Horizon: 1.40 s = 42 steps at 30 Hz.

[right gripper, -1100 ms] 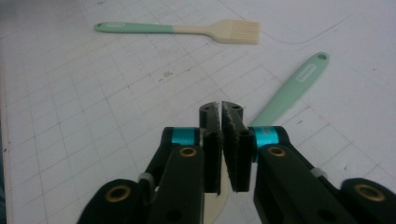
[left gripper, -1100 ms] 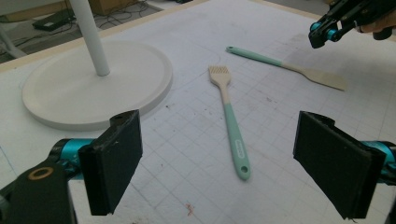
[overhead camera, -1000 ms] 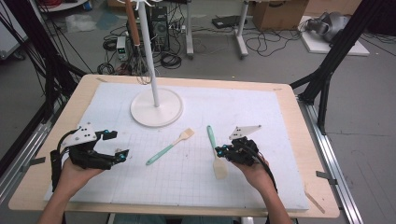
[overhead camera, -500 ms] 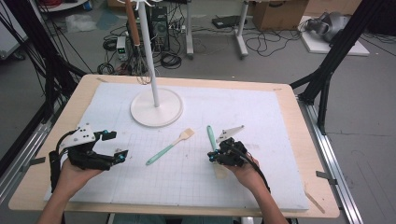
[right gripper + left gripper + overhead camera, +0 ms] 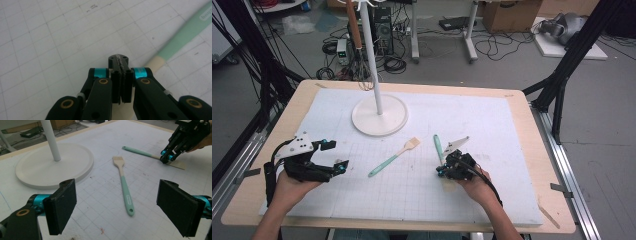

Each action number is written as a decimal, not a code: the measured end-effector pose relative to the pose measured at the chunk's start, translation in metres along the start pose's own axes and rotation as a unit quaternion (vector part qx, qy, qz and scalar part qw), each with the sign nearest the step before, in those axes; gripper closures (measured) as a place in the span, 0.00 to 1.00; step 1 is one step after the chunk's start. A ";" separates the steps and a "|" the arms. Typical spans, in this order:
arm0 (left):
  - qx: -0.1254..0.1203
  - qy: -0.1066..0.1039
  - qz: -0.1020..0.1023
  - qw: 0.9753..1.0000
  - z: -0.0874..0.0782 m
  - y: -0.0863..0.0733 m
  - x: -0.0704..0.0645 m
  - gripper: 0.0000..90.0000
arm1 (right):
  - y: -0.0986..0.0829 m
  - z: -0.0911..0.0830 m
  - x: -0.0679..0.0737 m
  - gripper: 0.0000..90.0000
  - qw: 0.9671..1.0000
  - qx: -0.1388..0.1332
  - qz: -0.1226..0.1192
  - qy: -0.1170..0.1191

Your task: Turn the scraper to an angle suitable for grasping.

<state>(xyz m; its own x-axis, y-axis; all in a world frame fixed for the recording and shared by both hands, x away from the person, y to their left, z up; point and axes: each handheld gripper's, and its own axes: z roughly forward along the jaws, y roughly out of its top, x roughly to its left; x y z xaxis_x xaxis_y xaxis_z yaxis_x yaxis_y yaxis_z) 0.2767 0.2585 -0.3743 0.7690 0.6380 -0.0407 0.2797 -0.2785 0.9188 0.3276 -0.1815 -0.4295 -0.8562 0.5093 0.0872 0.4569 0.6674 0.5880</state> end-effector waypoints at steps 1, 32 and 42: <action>0.000 0.002 0.000 1.000 0.000 0.000 0.000 0.19 | 0.000 -0.001 0.000 1.00 1.000 0.002 0.002 0.000; -0.005 0.003 0.007 1.000 -0.002 0.000 -0.002 0.20 | 0.016 -0.010 -0.038 1.00 0.996 -0.042 0.076 -0.033; 0.000 0.004 0.010 1.000 0.000 -0.001 -0.003 0.20 | 0.008 -0.008 -0.057 0.99 0.991 -0.051 0.117 -0.042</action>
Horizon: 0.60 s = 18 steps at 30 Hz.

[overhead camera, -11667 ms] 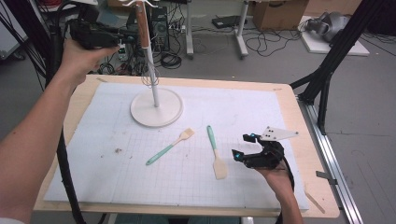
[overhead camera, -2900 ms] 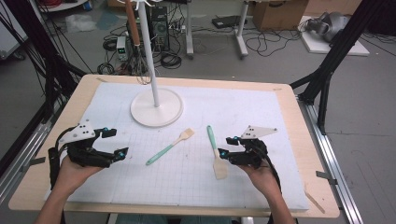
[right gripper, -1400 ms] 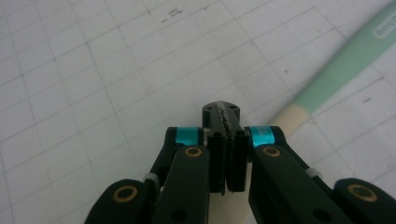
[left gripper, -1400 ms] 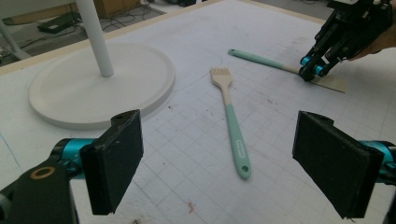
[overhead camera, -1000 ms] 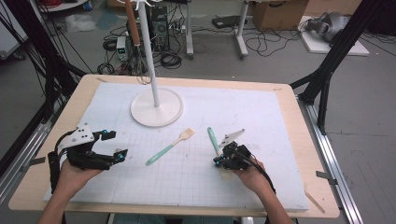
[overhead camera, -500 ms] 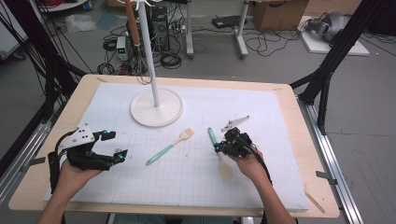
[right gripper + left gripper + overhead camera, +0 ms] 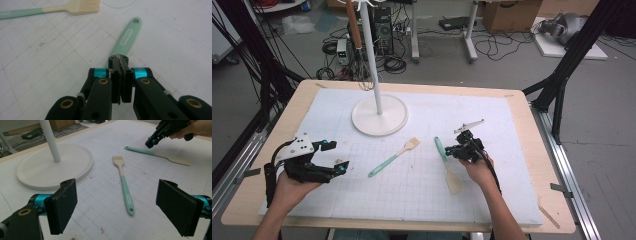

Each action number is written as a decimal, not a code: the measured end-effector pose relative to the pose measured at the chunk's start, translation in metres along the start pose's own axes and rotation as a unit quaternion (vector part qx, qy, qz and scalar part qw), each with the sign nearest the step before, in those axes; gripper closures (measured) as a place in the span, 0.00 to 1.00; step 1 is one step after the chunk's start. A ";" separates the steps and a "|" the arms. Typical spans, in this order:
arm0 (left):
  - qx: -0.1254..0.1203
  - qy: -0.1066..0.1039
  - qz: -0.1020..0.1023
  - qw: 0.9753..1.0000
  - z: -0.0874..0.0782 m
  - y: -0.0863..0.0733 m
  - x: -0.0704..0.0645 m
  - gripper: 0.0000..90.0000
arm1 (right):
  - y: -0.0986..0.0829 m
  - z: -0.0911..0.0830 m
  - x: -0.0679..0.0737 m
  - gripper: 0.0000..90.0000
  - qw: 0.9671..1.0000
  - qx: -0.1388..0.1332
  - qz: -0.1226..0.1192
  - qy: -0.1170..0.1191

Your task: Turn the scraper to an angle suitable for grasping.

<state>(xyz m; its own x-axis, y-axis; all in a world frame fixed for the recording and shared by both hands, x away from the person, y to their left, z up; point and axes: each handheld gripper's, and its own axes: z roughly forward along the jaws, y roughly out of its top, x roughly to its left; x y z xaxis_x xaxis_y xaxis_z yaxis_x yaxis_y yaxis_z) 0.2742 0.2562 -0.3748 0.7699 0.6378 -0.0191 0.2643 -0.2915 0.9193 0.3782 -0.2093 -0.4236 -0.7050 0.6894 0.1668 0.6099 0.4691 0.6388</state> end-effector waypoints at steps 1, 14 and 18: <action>0.000 -0.001 0.001 1.000 0.000 0.000 0.000 0.20 | 0.000 0.001 -0.001 0.99 1.000 0.001 0.000 -0.001; 0.007 -0.002 0.005 1.000 0.002 -0.001 -0.001 0.20 | 0.000 0.014 -0.001 0.99 1.000 0.008 0.006 -0.013; 0.005 -0.003 0.002 1.000 0.001 -0.001 0.000 0.20 | 0.001 0.015 0.000 0.99 1.000 0.008 0.006 -0.009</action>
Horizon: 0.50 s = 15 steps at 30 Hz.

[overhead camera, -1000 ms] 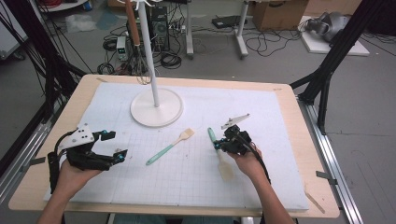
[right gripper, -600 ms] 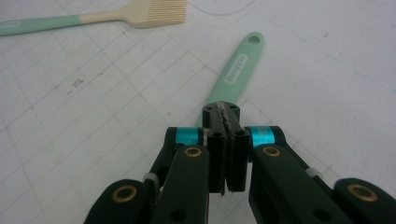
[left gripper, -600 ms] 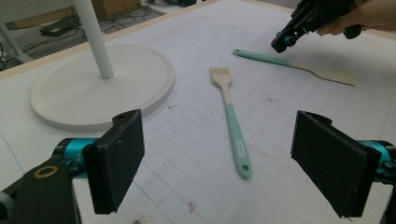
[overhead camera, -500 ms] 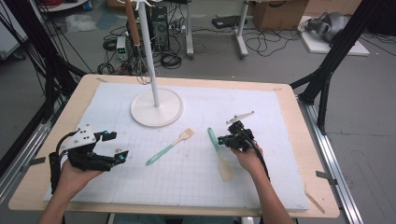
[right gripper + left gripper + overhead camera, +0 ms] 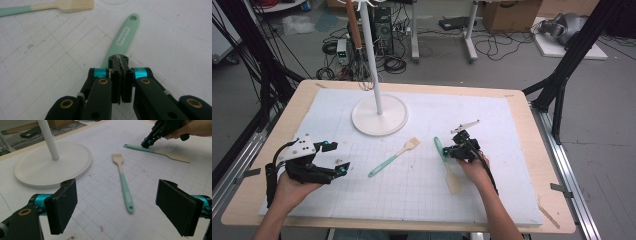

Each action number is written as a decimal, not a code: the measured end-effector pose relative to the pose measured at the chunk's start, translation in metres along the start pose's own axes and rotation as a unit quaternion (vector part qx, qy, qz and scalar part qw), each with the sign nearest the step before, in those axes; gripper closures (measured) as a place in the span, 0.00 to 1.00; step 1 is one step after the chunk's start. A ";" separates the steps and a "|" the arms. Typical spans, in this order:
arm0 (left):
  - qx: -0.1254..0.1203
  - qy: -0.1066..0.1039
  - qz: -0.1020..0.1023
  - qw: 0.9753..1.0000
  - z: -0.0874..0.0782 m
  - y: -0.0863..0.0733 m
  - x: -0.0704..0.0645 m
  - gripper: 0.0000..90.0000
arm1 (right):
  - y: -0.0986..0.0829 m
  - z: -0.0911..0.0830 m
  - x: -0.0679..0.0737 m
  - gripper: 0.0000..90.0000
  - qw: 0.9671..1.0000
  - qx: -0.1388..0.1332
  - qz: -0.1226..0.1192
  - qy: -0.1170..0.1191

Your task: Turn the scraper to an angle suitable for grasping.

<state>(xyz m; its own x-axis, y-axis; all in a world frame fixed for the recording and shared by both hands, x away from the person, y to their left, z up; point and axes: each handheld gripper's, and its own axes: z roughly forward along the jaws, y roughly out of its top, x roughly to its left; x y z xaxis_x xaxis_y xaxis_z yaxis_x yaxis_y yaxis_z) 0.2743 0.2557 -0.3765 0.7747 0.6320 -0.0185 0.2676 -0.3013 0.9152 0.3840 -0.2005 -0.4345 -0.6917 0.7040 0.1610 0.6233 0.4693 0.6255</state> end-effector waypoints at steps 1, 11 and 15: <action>0.000 0.000 0.000 1.000 0.000 0.000 0.000 0.20 | 0.000 0.000 0.000 0.99 1.000 0.000 0.000 0.003; -0.002 -0.004 0.002 1.000 -0.002 0.000 0.001 0.20 | 0.004 0.005 0.010 0.99 0.999 0.006 -0.022 0.022; -0.001 -0.002 0.000 1.000 -0.002 -0.001 0.000 0.20 | 0.006 0.007 0.011 0.99 1.000 0.004 -0.019 0.017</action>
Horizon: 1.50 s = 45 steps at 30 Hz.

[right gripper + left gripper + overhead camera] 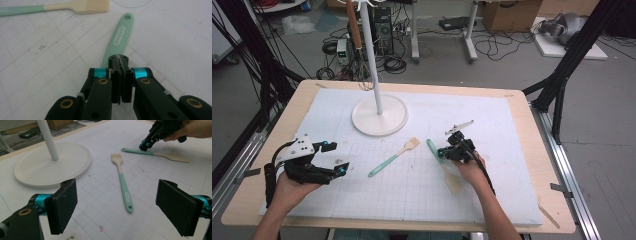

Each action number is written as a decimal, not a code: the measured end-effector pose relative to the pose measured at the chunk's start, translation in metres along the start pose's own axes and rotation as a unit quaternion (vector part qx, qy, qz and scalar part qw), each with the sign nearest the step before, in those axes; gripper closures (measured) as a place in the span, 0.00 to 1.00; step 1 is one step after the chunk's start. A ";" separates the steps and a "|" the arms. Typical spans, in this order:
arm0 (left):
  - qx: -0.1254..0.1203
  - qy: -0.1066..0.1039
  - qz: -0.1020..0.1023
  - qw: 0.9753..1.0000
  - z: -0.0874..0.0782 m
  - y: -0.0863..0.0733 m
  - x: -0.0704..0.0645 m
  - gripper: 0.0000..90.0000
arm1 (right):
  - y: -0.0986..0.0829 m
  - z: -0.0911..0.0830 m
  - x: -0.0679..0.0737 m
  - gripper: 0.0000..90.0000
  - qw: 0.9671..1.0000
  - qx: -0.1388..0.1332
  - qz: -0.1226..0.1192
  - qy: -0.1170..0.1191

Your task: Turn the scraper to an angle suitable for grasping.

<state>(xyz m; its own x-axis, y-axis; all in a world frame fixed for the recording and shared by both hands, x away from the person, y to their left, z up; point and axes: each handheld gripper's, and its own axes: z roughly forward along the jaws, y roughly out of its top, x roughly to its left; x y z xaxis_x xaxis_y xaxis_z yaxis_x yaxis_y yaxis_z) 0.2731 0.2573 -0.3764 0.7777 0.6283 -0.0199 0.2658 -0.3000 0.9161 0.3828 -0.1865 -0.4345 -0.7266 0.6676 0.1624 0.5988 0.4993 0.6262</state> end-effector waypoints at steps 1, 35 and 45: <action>0.001 0.001 0.002 1.000 0.000 0.000 0.001 0.20 | 0.001 0.001 0.000 0.99 1.000 0.000 0.002 -0.002; -0.006 0.001 -0.001 1.000 -0.003 0.001 0.002 0.20 | 0.008 0.011 0.020 0.99 0.996 0.026 -0.046 0.074; -0.008 0.001 -0.001 1.000 -0.003 0.002 0.002 0.20 | 0.017 0.020 0.025 0.98 0.998 0.011 -0.040 0.046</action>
<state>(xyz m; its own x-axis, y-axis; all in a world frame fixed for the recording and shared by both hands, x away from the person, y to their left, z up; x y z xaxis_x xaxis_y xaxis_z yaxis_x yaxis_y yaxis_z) 0.2731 0.2601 -0.3738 0.7764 0.6299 -0.0205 0.2577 -0.2875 0.9224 0.3819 -0.1507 -0.4346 -0.7999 0.5715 0.1830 0.5440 0.5619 0.6232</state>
